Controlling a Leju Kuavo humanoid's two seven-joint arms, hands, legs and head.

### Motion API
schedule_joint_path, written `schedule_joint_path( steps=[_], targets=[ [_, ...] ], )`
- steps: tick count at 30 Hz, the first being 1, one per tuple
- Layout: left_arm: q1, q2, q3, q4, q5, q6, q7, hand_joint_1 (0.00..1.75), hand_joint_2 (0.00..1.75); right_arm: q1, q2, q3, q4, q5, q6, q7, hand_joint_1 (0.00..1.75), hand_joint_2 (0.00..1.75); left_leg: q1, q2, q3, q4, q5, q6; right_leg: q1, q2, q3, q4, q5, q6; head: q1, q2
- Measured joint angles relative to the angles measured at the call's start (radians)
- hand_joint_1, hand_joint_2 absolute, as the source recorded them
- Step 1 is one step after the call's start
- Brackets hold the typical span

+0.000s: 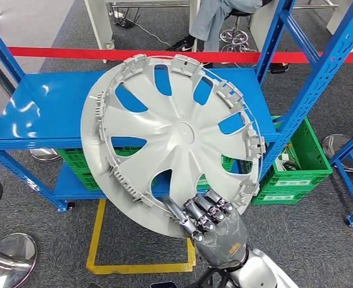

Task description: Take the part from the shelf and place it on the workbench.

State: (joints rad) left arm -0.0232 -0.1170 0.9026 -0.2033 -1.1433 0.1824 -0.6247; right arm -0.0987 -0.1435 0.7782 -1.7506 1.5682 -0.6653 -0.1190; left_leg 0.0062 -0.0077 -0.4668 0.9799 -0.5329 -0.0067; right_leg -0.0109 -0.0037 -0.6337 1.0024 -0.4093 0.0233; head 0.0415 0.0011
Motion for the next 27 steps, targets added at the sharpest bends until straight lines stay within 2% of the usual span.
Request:
schedule_joint_path(
  steps=[1,2,3,5,6,7,8,9,10,11,12,13,14,16,17,18,20,21,22,23,24,25,26,27],
  targets=[
    [0.0,0.0,0.0,0.0,0.0,-0.001,0.0,0.0,0.0,0.0,0.0,0.0,0.001,0.0,0.0,0.0,1.75,1.75,0.0,0.003,-0.007,0.0,0.008,0.009,-0.001,0.0,-0.004,0.005,-0.005,0.005,0.0,0.0],
    [0.0,0.001,0.0,0.0,0.0,-0.001,0.0,0.0,0.0,0.0,0.0,0.0,0.001,0.0,0.0,-0.001,1.75,1.75,0.0,0.006,-0.015,-0.001,0.018,0.019,-0.001,0.0,-0.013,0.021,-0.026,0.01,0.001,0.0],
    [-0.001,0.002,0.0,0.0,0.0,-0.001,0.0,0.0,0.0,0.0,0.0,0.0,0.002,0.0,0.0,-0.001,1.75,1.75,0.001,0.009,-0.026,-0.003,0.029,0.028,-0.001,0.001,-0.026,0.059,-0.065,0.013,0.002,0.0],
    [-0.002,0.004,0.0,0.0,0.0,-0.001,0.0,0.0,0.0,0.0,0.0,0.0,0.003,0.0,0.0,-0.002,1.75,1.75,-0.004,0.012,-0.054,-0.001,0.05,0.038,-0.001,0.001,-0.059,0.184,-0.166,0.016,0.003,0.0],
    [-0.002,0.004,0.0,0.0,0.0,-0.002,-0.001,0.0,0.0,0.0,0.0,0.0,0.004,0.0,0.0,-0.003,1.75,1.75,-0.007,0.013,-0.07,0.001,0.062,0.04,0.0,0.001,-0.07,0.247,-0.199,0.016,0.003,0.0],
    [-0.002,0.005,0.0,0.0,-0.001,-0.002,-0.001,0.0,0.0,0.0,0.0,-0.001,0.006,0.0,0.0,-0.003,1.75,1.75,-0.011,0.014,-0.086,0.002,0.072,0.042,0.001,0.001,-0.071,0.289,-0.209,0.014,0.003,0.0],
    [-0.001,0.005,0.0,0.0,-0.002,-0.002,0.0,0.0,0.0,0.001,0.001,-0.001,0.006,0.0,0.0,-0.003,1.75,1.75,-0.016,0.015,-0.101,0.004,0.082,0.043,0.002,0.001,-0.053,0.294,-0.195,0.009,0.003,0.0],
    [-0.001,0.005,0.0,0.0,-0.003,-0.002,0.0,0.0,0.0,0.001,0.001,-0.002,0.007,0.0,0.0,-0.003,1.75,1.75,-0.02,0.016,-0.114,0.006,0.091,0.044,0.004,0.002,-0.02,0.265,-0.168,0.001,0.003,0.0],
    [-0.001,0.005,0.0,0.0,-0.004,-0.002,0.0,0.0,0.0,0.002,0.001,-0.003,0.007,0.0,0.0,-0.004,1.75,1.75,-0.024,0.016,-0.125,0.006,0.1,0.045,0.009,0.002,0.029,0.204,-0.14,-0.011,0.003,0.0],
    [-0.001,0.004,0.0,0.0,-0.006,-0.002,0.001,0.0,0.0,0.002,0.002,-0.005,0.007,0.0,0.0,-0.005,1.75,1.75,-0.028,0.016,-0.134,0.007,0.108,0.044,0.016,0.0,0.086,0.125,-0.127,-0.026,0.002,0.0],
    [-0.001,0.003,0.0,0.0,-0.008,-0.002,0.002,0.0,0.0,0.002,0.004,-0.008,0.007,-0.001,0.0,-0.006,1.75,1.75,-0.029,0.017,-0.14,0.008,0.117,0.042,0.022,-0.001,0.137,0.049,-0.127,-0.037,0.002,0.0],
    [-0.001,0.002,0.0,0.0,-0.01,-0.002,0.003,0.0,0.0,0.002,0.006,-0.011,0.007,-0.001,0.0,-0.008,1.75,1.75,-0.029,0.017,-0.146,0.008,0.127,0.039,0.027,-0.002,0.173,-0.009,-0.132,-0.045,0.002,0.0],
    [-0.001,0.001,0.0,0.0,-0.012,-0.002,0.004,0.0,0.0,0.002,0.008,-0.014,0.007,-0.001,0.0,-0.011,1.75,1.75,-0.027,0.018,-0.151,0.007,0.137,0.034,0.031,-0.002,0.19,-0.042,-0.138,-0.048,0.002,0.0],
    [0.0,0.004,0.0,0.0,-0.015,-0.003,0.006,0.0,0.0,0.002,0.01,-0.019,0.007,0.0,0.0,-0.015,1.75,1.75,-0.024,0.018,-0.162,0.005,0.15,0.024,0.03,-0.002,0.183,-0.063,-0.122,-0.047,0.003,0.0],
    [0.001,0.005,0.0,0.0,-0.016,-0.003,0.007,0.0,0.0,0.002,0.012,-0.021,0.008,0.0,0.0,-0.017,1.75,1.75,-0.023,0.016,-0.17,0.015,0.134,0.019,0.027,-0.002,0.175,-0.068,-0.111,-0.05,0.003,0.0],
    [0.002,0.006,0.0,0.0,-0.017,-0.003,0.008,0.0,0.0,0.002,0.015,-0.023,0.008,0.0,0.0,-0.019,1.75,1.75,-0.022,0.013,-0.181,0.042,0.099,0.012,0.022,-0.004,0.163,-0.073,-0.098,-0.053,0.002,0.0],
    [0.002,0.008,0.0,0.0,-0.019,-0.003,0.01,0.0,0.0,0.003,0.019,-0.027,0.01,0.0,0.0,-0.02,1.75,1.75,-0.014,0.009,-0.208,0.152,-0.002,-0.002,0.017,-0.005,0.136,-0.069,-0.077,-0.056,-0.001,0.0],
    [0.002,0.009,0.0,0.0,-0.019,-0.003,0.011,0.0,0.0,0.004,0.021,-0.028,0.012,0.0,0.0,-0.02,1.75,1.75,-0.008,0.009,-0.218,0.217,-0.039,-0.009,0.015,-0.006,0.119,-0.062,-0.068,-0.054,-0.001,0.0],
    [0.001,0.01,0.0,0.0,-0.019,-0.003,0.012,0.0,0.0,0.004,0.021,-0.029,0.014,0.0,0.0,-0.02,1.75,1.75,-0.003,0.009,-0.219,0.266,-0.052,-0.016,0.013,-0.007,0.101,-0.053,-0.061,-0.05,-0.001,0.0],
    [0.001,0.01,0.0,0.0,-0.019,-0.003,0.012,0.0,0.0,0.004,0.022,-0.031,0.015,0.0,0.0,-0.02,1.75,1.75,0.002,0.01,-0.21,0.29,-0.043,-0.023,0.01,-0.008,0.081,-0.042,-0.054,-0.045,-0.001,0.0],
    [0.001,0.012,0.0,0.0,-0.02,-0.003,0.013,0.0,0.0,0.004,0.023,-0.032,0.017,0.0,0.0,-0.02,1.75,1.75,0.008,0.01,-0.184,0.278,-0.016,-0.03,0.006,-0.008,0.06,-0.029,-0.048,-0.039,-0.001,0.0],
    [0.0,0.013,0.0,0.0,-0.02,-0.003,0.014,0.0,0.0,0.004,0.025,-0.033,0.019,0.0,0.0,-0.02,1.75,1.75,0.013,0.009,-0.144,0.234,0.012,-0.037,0.001,-0.008,0.039,-0.015,-0.043,-0.033,-0.002,0.0],
    [-0.001,0.013,0.0,0.0,-0.02,-0.003,0.014,0.0,0.0,0.004,0.026,-0.033,0.02,0.0,0.0,-0.02,1.75,1.75,0.016,0.008,-0.097,0.172,0.018,-0.044,-0.002,-0.007,0.02,-0.001,-0.038,-0.026,-0.003,0.0],
    [-0.003,0.013,0.0,0.0,-0.021,-0.003,0.014,0.0,0.0,0.004,0.028,-0.034,0.021,0.0,0.0,-0.018,1.75,1.75,0.017,0.005,-0.056,0.107,0.012,-0.043,-0.003,-0.006,0.004,0.012,-0.033,-0.019,-0.003,0.0]
  ],
)
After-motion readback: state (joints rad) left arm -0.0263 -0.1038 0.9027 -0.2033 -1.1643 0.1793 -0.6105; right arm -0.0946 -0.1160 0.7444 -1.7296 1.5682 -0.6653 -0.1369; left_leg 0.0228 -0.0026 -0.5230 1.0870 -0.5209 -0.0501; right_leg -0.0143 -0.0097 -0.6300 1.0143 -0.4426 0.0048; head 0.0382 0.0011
